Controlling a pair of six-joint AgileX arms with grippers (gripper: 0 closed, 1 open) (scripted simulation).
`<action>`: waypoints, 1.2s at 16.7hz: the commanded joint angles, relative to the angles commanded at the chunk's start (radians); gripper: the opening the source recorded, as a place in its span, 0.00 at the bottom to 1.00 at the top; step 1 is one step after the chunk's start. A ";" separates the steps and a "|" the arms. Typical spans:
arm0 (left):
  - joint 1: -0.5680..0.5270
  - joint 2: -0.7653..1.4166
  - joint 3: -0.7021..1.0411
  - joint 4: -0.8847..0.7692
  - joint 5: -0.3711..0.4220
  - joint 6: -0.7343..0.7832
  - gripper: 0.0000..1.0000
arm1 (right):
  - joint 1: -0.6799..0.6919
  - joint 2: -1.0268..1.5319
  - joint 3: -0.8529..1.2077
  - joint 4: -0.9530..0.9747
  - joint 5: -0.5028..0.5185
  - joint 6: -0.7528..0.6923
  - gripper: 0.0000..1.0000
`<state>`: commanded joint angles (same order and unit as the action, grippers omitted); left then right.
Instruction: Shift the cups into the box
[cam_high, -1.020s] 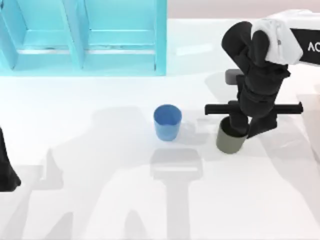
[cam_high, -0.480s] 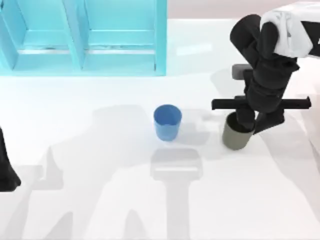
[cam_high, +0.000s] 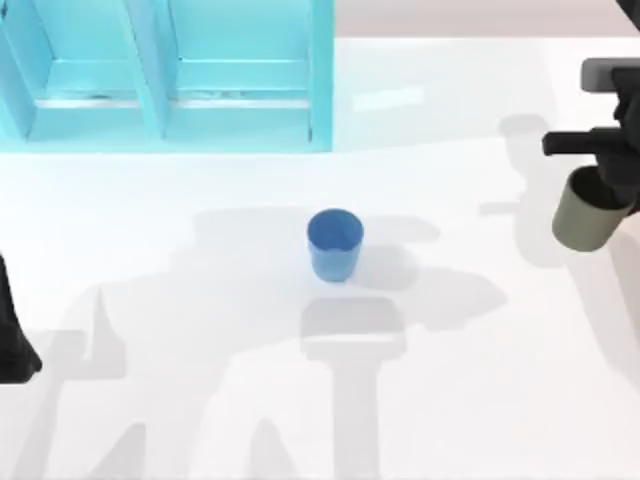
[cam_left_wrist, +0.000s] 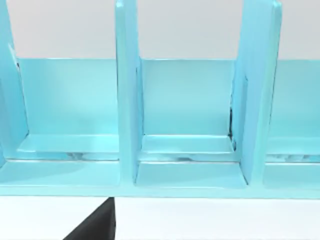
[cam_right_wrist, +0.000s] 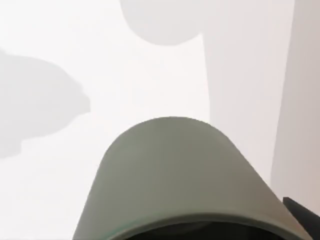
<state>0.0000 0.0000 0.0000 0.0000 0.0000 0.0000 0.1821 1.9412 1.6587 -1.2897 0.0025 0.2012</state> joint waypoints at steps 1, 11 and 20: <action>0.000 0.000 0.000 0.000 0.000 0.000 1.00 | -0.007 -0.006 0.003 -0.008 0.000 -0.008 0.00; 0.000 0.000 0.000 0.000 0.000 0.000 1.00 | -0.225 -0.101 -0.068 -0.021 0.001 -0.224 0.00; 0.000 0.000 0.000 0.000 0.000 0.000 1.00 | -0.809 -0.385 -0.287 -0.032 0.006 -0.817 0.00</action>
<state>0.0000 0.0000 0.0000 0.0000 0.0000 0.0000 -0.6270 1.5559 1.3714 -1.3216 0.0082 -0.6153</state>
